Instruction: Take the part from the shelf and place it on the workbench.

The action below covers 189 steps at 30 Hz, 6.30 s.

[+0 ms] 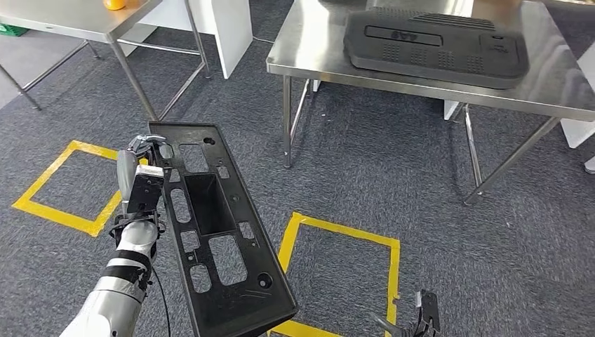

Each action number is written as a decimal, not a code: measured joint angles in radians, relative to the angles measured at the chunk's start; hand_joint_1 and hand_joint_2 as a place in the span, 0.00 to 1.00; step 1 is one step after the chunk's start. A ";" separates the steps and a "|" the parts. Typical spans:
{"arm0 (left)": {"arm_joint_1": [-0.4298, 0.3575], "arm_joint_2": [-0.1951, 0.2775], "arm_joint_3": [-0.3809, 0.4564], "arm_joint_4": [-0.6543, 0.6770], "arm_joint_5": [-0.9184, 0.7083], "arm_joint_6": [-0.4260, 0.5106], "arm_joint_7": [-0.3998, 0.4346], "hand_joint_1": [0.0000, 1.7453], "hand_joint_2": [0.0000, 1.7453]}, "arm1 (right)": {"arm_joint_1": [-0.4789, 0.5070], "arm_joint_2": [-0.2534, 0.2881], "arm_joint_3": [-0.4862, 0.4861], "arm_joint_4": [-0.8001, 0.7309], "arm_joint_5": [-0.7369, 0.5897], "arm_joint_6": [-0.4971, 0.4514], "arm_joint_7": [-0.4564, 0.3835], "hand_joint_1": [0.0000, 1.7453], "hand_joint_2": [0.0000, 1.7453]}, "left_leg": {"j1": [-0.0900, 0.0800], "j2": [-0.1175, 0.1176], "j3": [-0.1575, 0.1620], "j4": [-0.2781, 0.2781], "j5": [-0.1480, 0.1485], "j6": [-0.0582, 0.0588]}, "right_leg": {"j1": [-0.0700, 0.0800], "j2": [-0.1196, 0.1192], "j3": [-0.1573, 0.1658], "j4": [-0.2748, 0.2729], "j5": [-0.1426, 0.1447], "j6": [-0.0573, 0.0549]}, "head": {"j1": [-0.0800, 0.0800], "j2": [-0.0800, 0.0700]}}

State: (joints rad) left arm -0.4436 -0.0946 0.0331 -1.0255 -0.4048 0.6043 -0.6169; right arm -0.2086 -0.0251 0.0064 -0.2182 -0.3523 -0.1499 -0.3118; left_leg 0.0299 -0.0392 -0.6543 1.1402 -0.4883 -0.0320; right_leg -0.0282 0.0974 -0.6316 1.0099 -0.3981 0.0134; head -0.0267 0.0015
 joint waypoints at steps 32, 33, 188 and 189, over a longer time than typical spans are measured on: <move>-0.006 0.004 -0.006 0.010 0.007 -0.001 0.006 1.00 1.00 | -0.004 0.000 -0.023 0.000 0.011 -0.001 0.000 0.00 1.00 | 0.008 -0.030 0.027 -0.064 0.021 -0.001 | 0.004 0.014 -0.010 0.001 0.005 0.007 | -0.003 0.000; -0.005 0.004 -0.006 0.011 0.007 -0.001 0.006 1.00 1.00 | -0.004 -0.001 -0.023 0.000 0.011 -0.001 0.000 0.00 1.00 | 0.009 -0.047 0.037 -0.086 0.023 0.002 | 0.004 0.026 -0.017 0.003 0.006 0.015 | -0.002 0.000; -0.016 0.054 -0.016 0.057 -0.029 -0.064 0.032 1.00 1.00 | 0.009 0.020 -0.058 -0.001 0.130 -0.016 -0.001 0.00 1.00 | -0.034 0.028 -0.012 -0.143 0.128 0.069 | 0.043 -0.071 0.167 -0.018 -0.111 -0.003 | 0.033 0.000; -0.023 0.054 -0.016 0.054 -0.029 -0.064 0.031 1.00 1.00 | 0.006 0.020 -0.058 -0.001 0.132 -0.016 -0.002 0.00 1.00 | -0.031 0.027 0.001 -0.147 0.120 0.075 | 0.041 -0.074 0.153 0.016 -0.102 0.004 | 0.033 0.000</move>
State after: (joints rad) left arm -0.4670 -0.0407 0.0173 -0.9711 -0.4340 0.5403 -0.5861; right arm -0.2030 -0.0050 -0.0515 -0.2195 -0.2208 -0.1656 -0.3135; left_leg -0.0015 -0.0124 -0.6531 0.9937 -0.3686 0.0426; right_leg 0.0129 0.0232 -0.4789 1.0260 -0.5000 0.0179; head 0.0065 0.0015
